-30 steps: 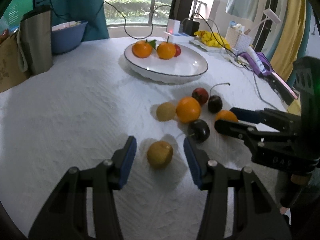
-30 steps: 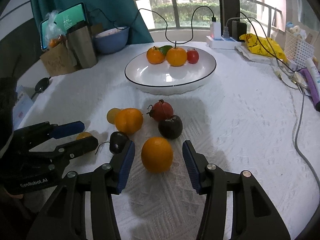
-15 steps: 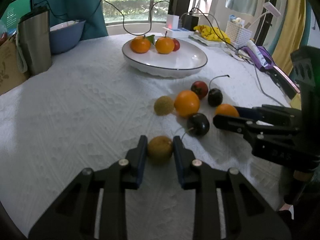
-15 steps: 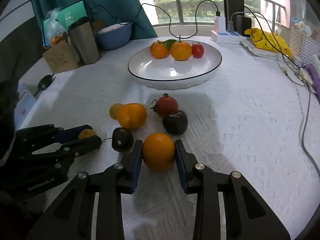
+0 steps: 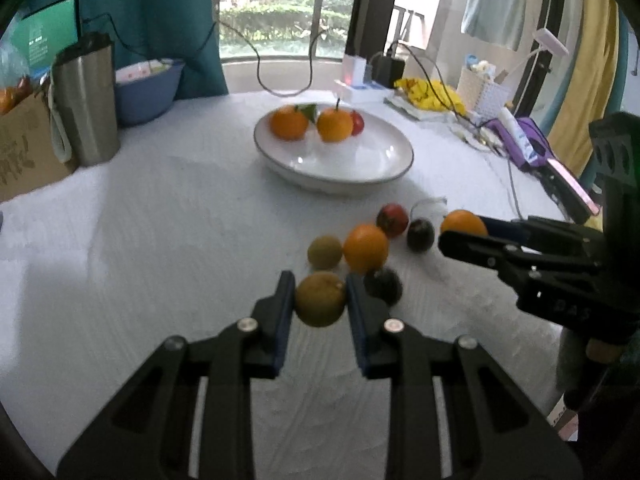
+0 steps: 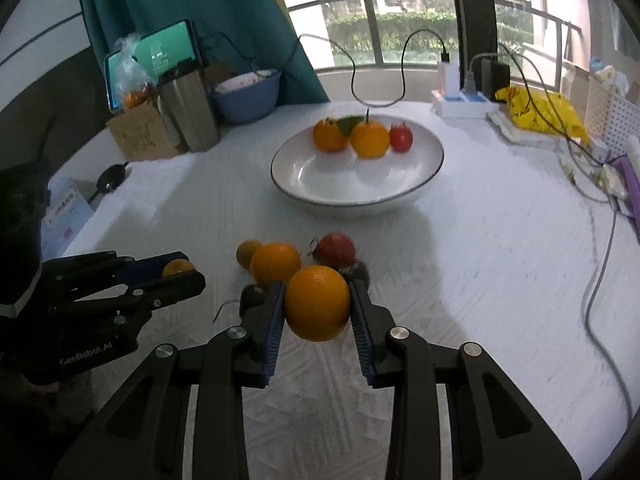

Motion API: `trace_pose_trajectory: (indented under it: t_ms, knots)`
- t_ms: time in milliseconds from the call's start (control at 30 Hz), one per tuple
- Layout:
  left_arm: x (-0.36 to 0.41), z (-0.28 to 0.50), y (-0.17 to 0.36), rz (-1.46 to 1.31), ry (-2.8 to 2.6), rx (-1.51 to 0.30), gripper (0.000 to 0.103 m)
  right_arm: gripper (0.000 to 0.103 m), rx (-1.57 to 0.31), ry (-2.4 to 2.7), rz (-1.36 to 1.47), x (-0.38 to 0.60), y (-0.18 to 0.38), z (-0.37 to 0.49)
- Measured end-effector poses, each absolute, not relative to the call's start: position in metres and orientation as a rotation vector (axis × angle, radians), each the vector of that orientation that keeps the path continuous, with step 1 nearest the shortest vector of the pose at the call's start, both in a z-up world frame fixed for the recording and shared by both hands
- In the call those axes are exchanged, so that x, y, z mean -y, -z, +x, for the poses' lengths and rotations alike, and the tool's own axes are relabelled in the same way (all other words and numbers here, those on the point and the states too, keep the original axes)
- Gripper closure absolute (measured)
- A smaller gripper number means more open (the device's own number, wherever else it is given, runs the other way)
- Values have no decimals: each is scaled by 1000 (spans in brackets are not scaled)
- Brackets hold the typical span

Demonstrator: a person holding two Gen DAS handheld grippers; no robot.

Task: Organize fruits
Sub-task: 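Grasp an orange with the right tool while the left tool grasps a yellow-green kiwi, then carry the orange and kiwi onto the plate and open both tools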

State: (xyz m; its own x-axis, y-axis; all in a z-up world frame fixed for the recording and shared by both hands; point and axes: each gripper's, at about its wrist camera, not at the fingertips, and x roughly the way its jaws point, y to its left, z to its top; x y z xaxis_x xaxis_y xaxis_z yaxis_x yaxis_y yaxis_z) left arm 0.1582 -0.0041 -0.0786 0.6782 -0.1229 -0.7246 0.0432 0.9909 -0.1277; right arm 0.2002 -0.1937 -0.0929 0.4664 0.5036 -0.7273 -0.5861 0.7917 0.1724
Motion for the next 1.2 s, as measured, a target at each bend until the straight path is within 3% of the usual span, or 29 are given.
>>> trace_pose_trajectory:
  t_ms: [600,1200]
  knots:
    - [11,230,52,-85,54,-776,76,69,-758,-679,-107,204,60,258]
    - [3,301,78,-104,44,-821,76,69,-804,-682,-145,173,87,314]
